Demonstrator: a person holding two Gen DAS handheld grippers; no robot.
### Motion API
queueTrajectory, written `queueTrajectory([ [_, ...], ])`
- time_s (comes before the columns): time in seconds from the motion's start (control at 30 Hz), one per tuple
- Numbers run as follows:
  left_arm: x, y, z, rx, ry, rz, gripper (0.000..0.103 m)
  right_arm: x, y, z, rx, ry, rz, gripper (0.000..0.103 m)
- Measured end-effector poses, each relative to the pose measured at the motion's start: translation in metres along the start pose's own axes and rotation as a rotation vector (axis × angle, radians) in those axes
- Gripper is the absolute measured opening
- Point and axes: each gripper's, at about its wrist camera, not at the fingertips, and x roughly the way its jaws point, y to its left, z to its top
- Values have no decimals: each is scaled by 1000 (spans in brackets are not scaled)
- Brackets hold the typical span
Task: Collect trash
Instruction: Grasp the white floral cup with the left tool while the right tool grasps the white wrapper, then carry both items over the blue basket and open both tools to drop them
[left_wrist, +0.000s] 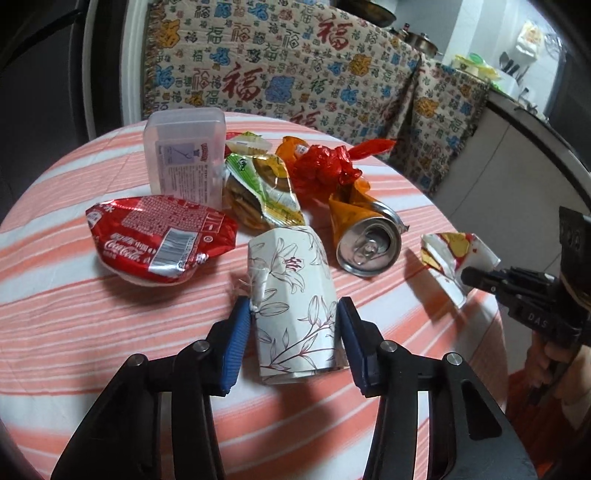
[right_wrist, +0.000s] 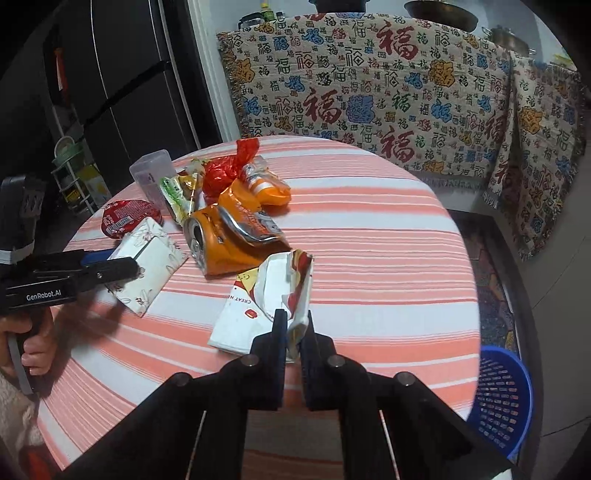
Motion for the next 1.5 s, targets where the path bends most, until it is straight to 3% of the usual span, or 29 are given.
queueTrajectory([
  [0.43, -35, -25, -16, -57, -30, -2, 46, -38, -28, -6, 17, -35, -21, 7],
  [0.83, -19, -126, -7, 49, -5, -140, 46, -80, -84, -15, 118, -73, -69, 7],
  [1.0, -4, -176, 2, 93, 11, -204, 46, -101, -124, -24, 178, -90, -125, 7],
  [1.3, 49, -281, 12, 156, 64, -315, 46, -124, -220, -60, 296, -28, -259, 7],
  [1.5, 96, -323, 9, 166, 100, -321, 46, -113, -261, -81, 354, 27, -305, 7],
])
